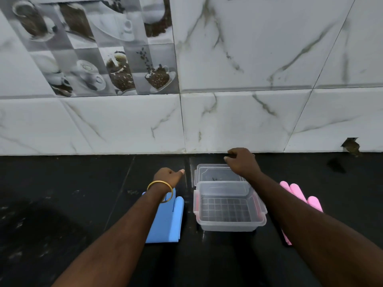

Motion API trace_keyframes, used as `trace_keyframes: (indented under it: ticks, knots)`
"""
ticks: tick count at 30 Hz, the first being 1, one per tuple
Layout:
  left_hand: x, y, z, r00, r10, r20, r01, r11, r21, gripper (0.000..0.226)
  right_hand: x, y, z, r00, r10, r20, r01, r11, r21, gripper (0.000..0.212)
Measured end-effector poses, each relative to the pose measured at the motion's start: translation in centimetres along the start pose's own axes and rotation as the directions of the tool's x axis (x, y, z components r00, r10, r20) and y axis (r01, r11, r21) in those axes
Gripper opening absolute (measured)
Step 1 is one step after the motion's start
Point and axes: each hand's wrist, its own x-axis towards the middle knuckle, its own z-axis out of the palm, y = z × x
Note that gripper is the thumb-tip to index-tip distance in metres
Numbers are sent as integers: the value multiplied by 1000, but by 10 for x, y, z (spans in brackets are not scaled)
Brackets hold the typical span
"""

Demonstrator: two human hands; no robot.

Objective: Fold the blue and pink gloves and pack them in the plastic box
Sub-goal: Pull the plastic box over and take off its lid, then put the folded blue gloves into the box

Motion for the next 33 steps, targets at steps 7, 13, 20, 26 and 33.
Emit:
trace_keyframes:
  ticks: [7, 13, 20, 26, 33]
  knots:
    - [-36, -91, -37, 983, -93, -159, 123, 974, 191, 35, -33, -77, 47, 980, -191, 63, 188, 981, 49, 30]
    - [-63, -155, -23, 937, -341, -71, 342, 940, -10, 86, -58, -111, 89, 968, -211, 134, 199, 975, 101, 42]
    - [-58, -150, -23, 916, -398, 52, 401, 901, -168, 65, -82, -115, 115, 959, -192, 207, 178, 980, 84, 52]
    - [-54, -125, -31, 862, -375, 340, 501, 730, -464, 39, -113, -121, 108, 919, -68, 387, -72, 938, 338, 26]
    - [-57, -71, -63, 904, -228, 361, 426, 529, -734, 18, -149, -102, 84, 493, 17, 870, -490, 832, 261, 48]
